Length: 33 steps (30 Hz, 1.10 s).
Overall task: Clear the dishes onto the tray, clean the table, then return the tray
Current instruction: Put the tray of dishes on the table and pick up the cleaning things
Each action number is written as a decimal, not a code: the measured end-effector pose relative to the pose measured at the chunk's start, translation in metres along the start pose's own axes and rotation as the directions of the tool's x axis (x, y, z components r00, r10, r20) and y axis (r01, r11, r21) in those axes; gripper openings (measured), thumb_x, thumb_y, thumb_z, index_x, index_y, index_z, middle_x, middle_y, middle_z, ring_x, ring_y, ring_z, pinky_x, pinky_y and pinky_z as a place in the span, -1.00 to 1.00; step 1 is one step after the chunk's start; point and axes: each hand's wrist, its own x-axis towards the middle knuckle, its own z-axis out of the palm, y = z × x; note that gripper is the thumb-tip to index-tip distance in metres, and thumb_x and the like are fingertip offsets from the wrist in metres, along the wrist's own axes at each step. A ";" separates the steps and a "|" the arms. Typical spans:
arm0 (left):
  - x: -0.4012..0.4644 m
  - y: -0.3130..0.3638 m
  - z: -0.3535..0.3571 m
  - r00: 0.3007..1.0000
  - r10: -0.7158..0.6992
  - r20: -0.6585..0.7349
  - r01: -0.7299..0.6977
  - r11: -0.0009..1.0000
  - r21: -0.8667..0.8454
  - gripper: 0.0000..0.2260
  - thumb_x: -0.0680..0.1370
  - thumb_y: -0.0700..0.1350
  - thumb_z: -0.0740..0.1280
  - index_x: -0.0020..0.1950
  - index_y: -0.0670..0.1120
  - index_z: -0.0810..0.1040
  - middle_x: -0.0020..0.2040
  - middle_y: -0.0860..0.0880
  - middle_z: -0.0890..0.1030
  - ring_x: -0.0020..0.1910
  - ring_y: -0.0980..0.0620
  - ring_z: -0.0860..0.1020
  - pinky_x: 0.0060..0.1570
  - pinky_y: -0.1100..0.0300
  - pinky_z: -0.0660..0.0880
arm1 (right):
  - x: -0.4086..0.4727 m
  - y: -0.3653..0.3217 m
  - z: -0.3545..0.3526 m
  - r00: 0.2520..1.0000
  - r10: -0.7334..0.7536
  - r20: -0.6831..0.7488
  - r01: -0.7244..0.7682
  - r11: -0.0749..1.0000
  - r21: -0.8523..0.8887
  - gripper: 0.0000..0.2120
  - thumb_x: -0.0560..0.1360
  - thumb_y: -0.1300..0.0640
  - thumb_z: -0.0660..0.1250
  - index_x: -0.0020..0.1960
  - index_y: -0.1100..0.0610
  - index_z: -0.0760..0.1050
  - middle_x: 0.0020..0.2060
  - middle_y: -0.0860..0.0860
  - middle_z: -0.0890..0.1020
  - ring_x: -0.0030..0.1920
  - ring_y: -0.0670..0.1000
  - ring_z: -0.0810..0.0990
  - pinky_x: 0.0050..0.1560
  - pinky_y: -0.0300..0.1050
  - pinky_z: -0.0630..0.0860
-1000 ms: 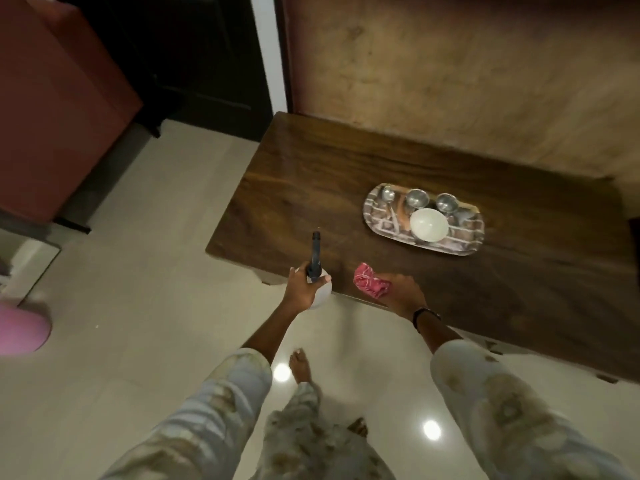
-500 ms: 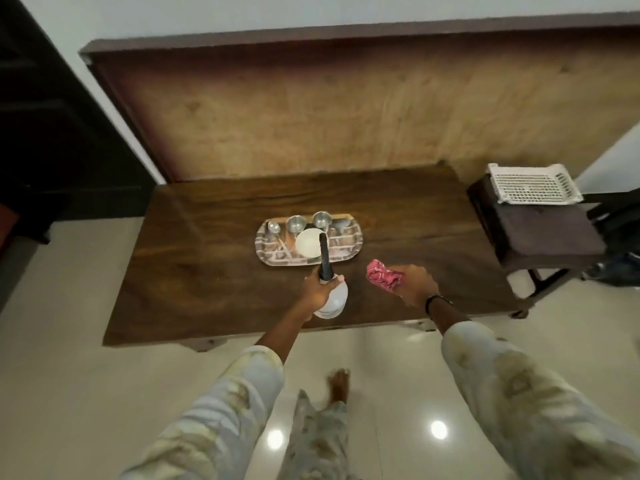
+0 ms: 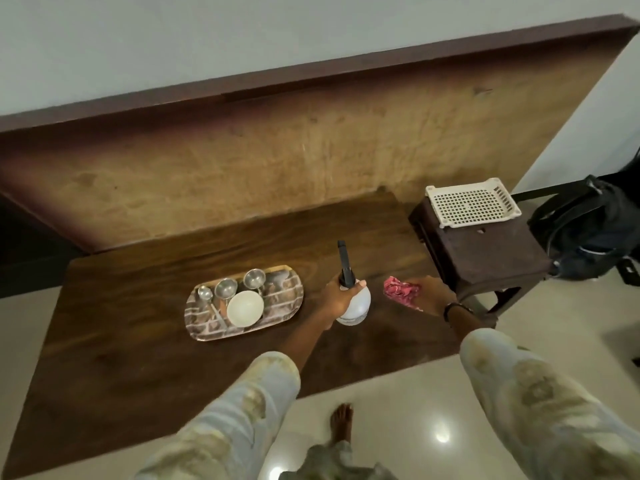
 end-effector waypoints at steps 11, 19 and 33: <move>0.129 0.116 0.124 0.997 0.058 0.055 -0.054 0.996 -0.072 -0.71 0.51 0.00 0.37 0.14 -0.14 0.50 0.21 -0.17 0.56 0.23 -0.19 0.49 0.20 -0.05 0.42 | 0.095 0.124 -0.113 0.998 0.024 -0.053 -0.026 0.999 -0.031 -0.66 0.47 -0.06 0.38 0.20 0.02 0.58 0.03 0.10 0.68 0.03 0.15 0.64 0.07 0.00 0.56; 0.266 0.199 0.230 0.995 0.017 0.094 -0.012 0.999 -0.046 -0.58 0.49 0.06 0.39 0.28 -0.09 0.50 0.30 -0.11 0.54 0.28 -0.13 0.48 0.23 0.00 0.43 | 0.224 0.242 -0.201 0.997 0.042 -0.067 -0.040 0.999 0.036 -0.61 0.44 0.08 0.41 0.26 0.06 0.52 0.23 0.11 0.58 0.21 0.19 0.54 0.25 0.05 0.46; 0.423 0.180 0.328 0.997 0.073 -0.035 -0.072 0.997 0.027 -0.79 0.50 -0.13 0.40 0.02 -0.19 0.46 -0.08 -0.12 0.50 -0.05 -0.02 0.43 -0.20 0.30 0.31 | 0.402 0.339 -0.175 0.968 -0.251 -0.018 0.228 0.906 -0.358 -0.45 0.44 0.31 0.34 0.41 0.14 0.34 0.40 0.18 0.37 0.40 0.29 0.31 0.32 0.30 0.36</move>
